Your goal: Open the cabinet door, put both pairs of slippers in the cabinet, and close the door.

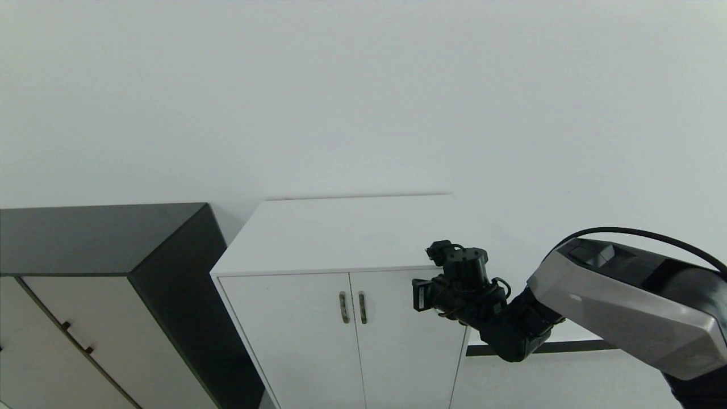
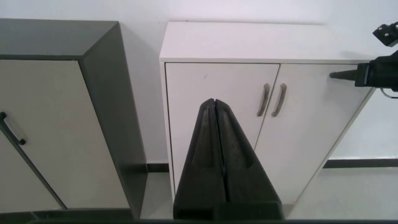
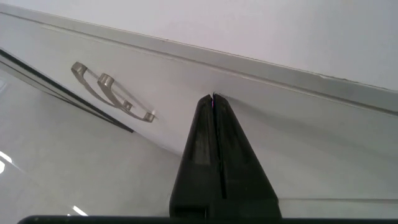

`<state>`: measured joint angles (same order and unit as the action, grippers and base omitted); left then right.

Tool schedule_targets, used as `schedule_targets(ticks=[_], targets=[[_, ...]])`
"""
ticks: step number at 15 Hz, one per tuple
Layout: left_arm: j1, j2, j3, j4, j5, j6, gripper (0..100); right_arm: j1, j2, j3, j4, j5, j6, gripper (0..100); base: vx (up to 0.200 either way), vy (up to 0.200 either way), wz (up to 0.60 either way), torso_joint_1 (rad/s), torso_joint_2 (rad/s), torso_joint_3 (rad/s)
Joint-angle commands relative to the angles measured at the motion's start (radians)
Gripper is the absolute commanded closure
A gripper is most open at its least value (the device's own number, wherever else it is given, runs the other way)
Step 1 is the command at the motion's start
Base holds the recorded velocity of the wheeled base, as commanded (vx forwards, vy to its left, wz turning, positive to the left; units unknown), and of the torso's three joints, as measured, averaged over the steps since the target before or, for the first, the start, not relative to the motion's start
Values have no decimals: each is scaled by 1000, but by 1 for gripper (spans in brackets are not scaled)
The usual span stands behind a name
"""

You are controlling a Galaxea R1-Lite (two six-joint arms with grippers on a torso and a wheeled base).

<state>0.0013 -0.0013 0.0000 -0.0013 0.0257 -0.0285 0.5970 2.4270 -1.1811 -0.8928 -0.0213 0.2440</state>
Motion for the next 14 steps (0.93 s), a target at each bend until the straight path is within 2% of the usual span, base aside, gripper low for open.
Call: schedule_targets(ticks=[1,9,10,12,14], targets=[[0,1,0,0,0,-1,100,-5,-2,-9,2,-2,0,100,0,0,0,0,0,0],[0,1,0,0,-1,-1,100,-10,-36,-2,0,-9,3,100,0,0,0,0,0,0],[0,1,0,0,-1,1,100,18,-106,60,-28,-49,-2,100,0,0,0,0,0,0],[0,1,0,0,0,1,100,44,-192,124,-28,-65,-3,100,0,0,0,0,0,0],[0,1,0,0,-3,2,100,67,-333,274,-29,-128,-6,100,0,0,0,0,0,0]])
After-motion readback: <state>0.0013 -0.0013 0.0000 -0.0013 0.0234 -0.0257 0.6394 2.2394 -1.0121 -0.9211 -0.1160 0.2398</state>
